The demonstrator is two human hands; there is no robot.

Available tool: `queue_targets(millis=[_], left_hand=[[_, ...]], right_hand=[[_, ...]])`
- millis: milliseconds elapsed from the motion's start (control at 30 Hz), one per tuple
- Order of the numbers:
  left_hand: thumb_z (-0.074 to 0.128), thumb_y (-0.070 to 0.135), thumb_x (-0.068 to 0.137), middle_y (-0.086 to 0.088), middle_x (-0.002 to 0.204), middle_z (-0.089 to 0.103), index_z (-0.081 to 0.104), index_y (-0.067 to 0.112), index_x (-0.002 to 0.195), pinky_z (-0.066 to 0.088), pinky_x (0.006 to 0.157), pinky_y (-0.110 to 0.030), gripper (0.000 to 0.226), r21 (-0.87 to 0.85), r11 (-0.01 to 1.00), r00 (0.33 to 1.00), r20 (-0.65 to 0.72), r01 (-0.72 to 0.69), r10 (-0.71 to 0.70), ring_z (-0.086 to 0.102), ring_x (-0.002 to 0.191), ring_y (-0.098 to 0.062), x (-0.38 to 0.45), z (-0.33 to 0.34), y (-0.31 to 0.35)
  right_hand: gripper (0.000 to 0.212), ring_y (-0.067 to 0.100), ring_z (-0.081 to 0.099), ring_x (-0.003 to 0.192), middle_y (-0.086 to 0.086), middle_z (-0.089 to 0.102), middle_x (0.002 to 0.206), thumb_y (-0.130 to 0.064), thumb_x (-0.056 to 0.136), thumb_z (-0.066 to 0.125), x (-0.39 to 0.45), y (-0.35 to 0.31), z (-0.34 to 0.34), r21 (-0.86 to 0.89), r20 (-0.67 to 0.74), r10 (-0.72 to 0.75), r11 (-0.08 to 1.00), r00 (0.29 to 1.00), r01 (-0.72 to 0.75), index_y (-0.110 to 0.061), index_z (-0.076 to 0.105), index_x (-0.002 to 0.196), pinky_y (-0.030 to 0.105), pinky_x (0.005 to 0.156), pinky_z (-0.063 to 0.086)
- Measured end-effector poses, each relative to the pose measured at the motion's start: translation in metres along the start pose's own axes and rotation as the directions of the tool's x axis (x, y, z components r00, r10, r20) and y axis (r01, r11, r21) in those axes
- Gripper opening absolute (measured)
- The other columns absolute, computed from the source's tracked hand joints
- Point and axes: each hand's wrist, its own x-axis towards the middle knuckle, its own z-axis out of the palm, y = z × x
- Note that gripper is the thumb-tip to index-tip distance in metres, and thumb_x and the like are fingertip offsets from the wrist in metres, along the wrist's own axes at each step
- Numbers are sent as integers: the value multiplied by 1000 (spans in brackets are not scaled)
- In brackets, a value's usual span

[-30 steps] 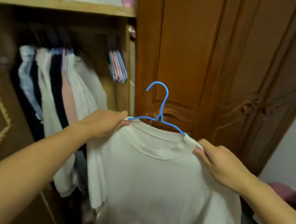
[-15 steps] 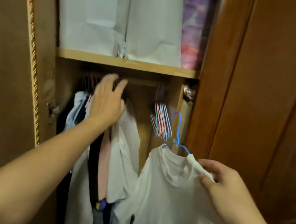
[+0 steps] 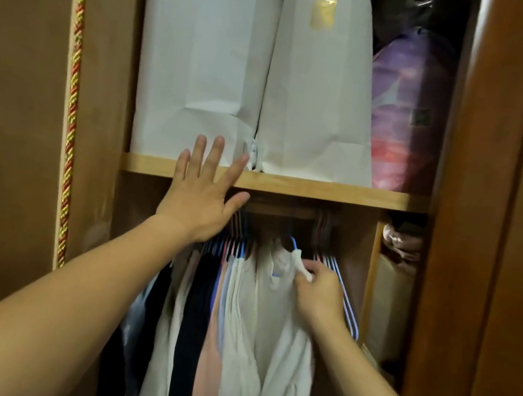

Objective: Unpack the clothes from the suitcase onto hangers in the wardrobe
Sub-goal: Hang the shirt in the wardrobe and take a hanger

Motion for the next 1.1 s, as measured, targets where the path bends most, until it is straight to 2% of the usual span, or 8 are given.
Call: queue_targets(millis=[200,400,667,733,800,900,1000,1100], left_hand=[[2,72,97,-6,163,-34,-27,39,154,-22,119,-51,72,30,999,1000,-18,-14,14,-39,145,-30,-5,5,0],[1,74,95,-9,164,-29,-21,36,157,-19,120,-55,76,39,999,997,-65,-35,37,-35,147,-34,-1,13,-3],[11,71,98,-12,167,-21,-11,32,160,-13,121,-58,77,74,997,991,-124,-35,44,-26,151,-37,-2,18,-4],[12,71,98,-12,167,-18,-8,31,161,-12,122,-58,77,67,997,992,-118,-34,42,-24,151,-38,-3,17,-2],[14,72,98,-13,168,-15,-3,28,161,-11,121,-60,79,44,999,992,-125,-14,19,-22,152,-38,-4,18,4],[17,72,97,-14,168,-12,3,23,161,-11,120,-63,81,17,999,990,-136,32,-30,-20,152,-39,-3,20,15],[21,71,97,-15,168,-10,7,22,160,-10,120,-64,81,21,998,989,-142,53,-49,-18,152,-41,-3,20,19],[22,71,97,-16,168,-10,7,21,160,-10,120,-65,82,26,999,989,-144,45,-41,-18,152,-42,-3,20,18]], right_hand=[[23,24,67,93,5,71,99,-19,93,61,47,38,51,-79,178,137,989,975,-125,-11,69,113,30,75,50],[38,21,54,110,2,55,118,-10,92,56,-6,67,64,-179,137,97,981,986,-72,-15,59,129,34,97,47],[35,17,53,80,-2,54,89,-15,98,42,-16,-3,109,-212,553,-18,964,833,161,-4,46,131,20,61,38],[29,10,52,90,-8,54,98,-26,104,43,-22,6,91,-137,661,-46,974,749,181,-8,52,125,11,75,41],[35,9,50,117,-7,55,125,-32,106,43,-25,27,67,-164,641,-64,962,765,218,-10,58,129,23,101,37],[25,26,51,107,6,60,113,-23,90,65,-13,58,30,-673,236,-281,644,930,365,-14,67,113,40,89,42],[32,32,48,95,14,54,102,-12,73,69,1,63,2,-936,195,-193,257,962,241,-13,59,104,43,78,35],[36,32,55,92,16,60,104,-12,84,60,9,68,-4,-967,212,-98,120,972,223,-3,56,119,42,76,36]])
